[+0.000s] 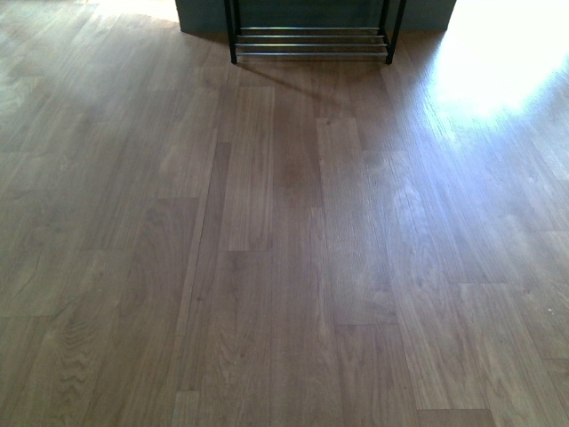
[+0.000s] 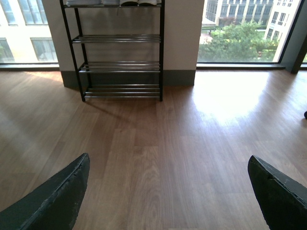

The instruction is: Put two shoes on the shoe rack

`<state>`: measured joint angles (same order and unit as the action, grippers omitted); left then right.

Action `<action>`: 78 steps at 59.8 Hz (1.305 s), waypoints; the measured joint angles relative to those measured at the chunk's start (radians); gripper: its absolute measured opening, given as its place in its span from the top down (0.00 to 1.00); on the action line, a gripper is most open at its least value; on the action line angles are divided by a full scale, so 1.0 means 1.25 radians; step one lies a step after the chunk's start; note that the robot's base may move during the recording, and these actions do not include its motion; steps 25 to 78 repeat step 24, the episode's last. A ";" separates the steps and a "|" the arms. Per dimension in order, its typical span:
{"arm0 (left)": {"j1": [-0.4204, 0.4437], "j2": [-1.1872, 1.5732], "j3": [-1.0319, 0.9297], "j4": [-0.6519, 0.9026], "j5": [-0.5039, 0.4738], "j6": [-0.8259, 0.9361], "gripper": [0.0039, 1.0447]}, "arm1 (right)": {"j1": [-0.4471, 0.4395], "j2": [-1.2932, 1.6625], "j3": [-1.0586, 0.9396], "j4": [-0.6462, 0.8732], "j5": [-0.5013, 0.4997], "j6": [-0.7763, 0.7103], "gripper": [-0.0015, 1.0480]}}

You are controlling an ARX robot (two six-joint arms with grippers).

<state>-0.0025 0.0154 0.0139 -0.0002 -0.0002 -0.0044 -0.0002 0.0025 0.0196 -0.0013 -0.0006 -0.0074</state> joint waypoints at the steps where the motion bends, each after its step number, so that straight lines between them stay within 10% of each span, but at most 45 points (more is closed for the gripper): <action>1: 0.000 0.000 0.000 0.000 0.000 0.000 0.09 | 0.000 0.000 0.000 0.000 0.000 0.000 0.09; 78: 0.000 0.000 0.000 0.000 0.000 0.000 0.09 | 0.000 0.000 0.000 0.000 0.000 0.000 0.09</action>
